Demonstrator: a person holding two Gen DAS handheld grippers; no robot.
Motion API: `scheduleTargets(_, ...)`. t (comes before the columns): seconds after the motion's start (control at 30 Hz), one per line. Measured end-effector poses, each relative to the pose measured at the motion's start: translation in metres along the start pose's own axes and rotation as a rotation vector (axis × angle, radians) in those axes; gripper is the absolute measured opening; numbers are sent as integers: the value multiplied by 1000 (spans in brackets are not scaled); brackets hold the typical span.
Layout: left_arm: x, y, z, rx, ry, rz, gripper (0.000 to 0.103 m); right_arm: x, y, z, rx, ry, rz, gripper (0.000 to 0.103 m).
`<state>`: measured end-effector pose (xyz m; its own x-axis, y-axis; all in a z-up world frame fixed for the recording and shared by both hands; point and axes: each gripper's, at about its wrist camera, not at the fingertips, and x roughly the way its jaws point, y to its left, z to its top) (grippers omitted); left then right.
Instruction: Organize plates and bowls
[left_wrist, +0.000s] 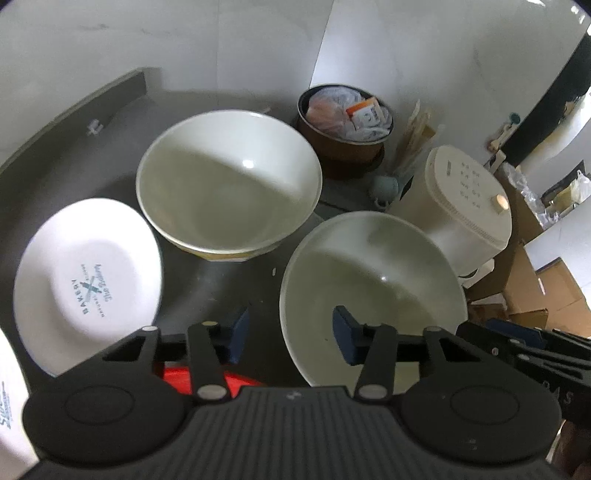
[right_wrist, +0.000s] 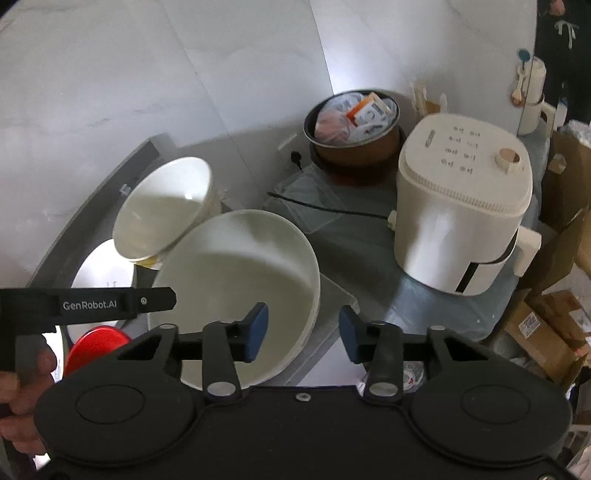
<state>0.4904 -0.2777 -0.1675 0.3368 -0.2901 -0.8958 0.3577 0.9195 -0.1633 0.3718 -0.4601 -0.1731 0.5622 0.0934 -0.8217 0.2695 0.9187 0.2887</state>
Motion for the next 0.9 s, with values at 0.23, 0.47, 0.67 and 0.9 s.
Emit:
scheduleTargets(0.23,17,4,2,-30,37,0,29,20,-1,0,15,42,14,32)
scheduleTargets(0.47,25,5,1,-65,71,-14,10,32,2,1,3,67,-26,12)
scheduleTargets(0.67,7,4,2,-77,37,-25,9,16,3,3,-6,31,-4,12)
scheduleTargets(0.9,-28,4,-2,-114,-40,-24,9,-10,11,9,-50,-24,31,12)
